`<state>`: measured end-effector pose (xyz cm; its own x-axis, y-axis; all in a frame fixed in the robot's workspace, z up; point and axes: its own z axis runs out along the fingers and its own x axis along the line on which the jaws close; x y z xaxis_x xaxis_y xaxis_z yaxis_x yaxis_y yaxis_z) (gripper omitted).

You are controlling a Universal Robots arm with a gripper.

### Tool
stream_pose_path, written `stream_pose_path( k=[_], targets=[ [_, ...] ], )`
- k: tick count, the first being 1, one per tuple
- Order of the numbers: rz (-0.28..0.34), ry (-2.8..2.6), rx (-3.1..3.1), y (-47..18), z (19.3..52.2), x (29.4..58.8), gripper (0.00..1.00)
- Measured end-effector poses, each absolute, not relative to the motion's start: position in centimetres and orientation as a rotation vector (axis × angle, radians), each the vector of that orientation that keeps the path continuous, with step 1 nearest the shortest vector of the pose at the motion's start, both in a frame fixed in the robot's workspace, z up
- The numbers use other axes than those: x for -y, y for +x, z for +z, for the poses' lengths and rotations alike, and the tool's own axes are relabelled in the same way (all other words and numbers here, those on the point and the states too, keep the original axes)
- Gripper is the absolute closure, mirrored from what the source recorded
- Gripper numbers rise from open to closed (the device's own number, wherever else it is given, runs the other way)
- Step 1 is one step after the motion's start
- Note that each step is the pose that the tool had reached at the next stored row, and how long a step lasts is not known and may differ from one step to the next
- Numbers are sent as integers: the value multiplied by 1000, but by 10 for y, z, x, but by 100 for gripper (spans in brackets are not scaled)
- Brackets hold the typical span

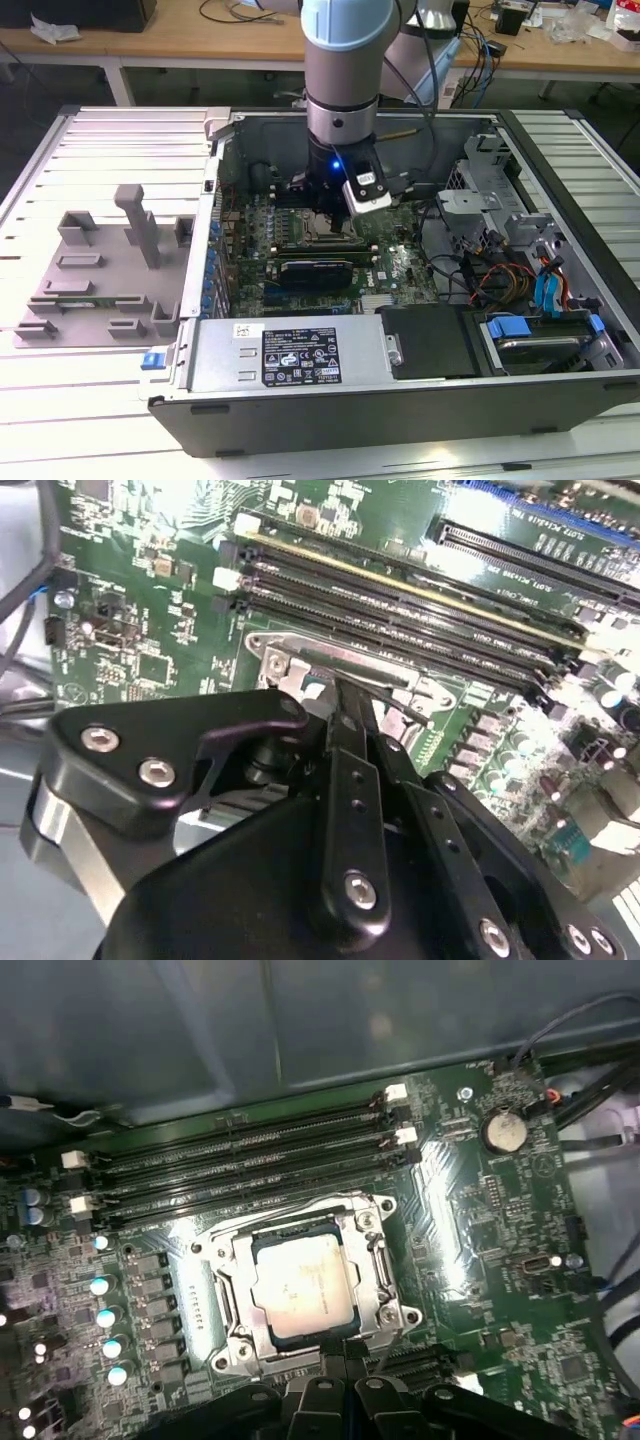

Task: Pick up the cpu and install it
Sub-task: 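Install the first cpu locking lever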

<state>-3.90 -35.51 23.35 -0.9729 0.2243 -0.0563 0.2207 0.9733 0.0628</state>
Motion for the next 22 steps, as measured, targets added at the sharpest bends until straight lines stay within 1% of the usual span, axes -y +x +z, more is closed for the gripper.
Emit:
stream_pose_path(
  k=[5,12,13,16,19,22],
  targets=[
    [87,336,-3059,-37,247,355,89],
    [81,161,-3079,-36,247,355,89],
    [57,107,-3086,-36,247,355,89],
    [54,60,-3088,-36,247,350,89],
    [55,22,-3089,-36,247,340,89],
    [54,19,-3089,-36,253,339,89]
  ],
)
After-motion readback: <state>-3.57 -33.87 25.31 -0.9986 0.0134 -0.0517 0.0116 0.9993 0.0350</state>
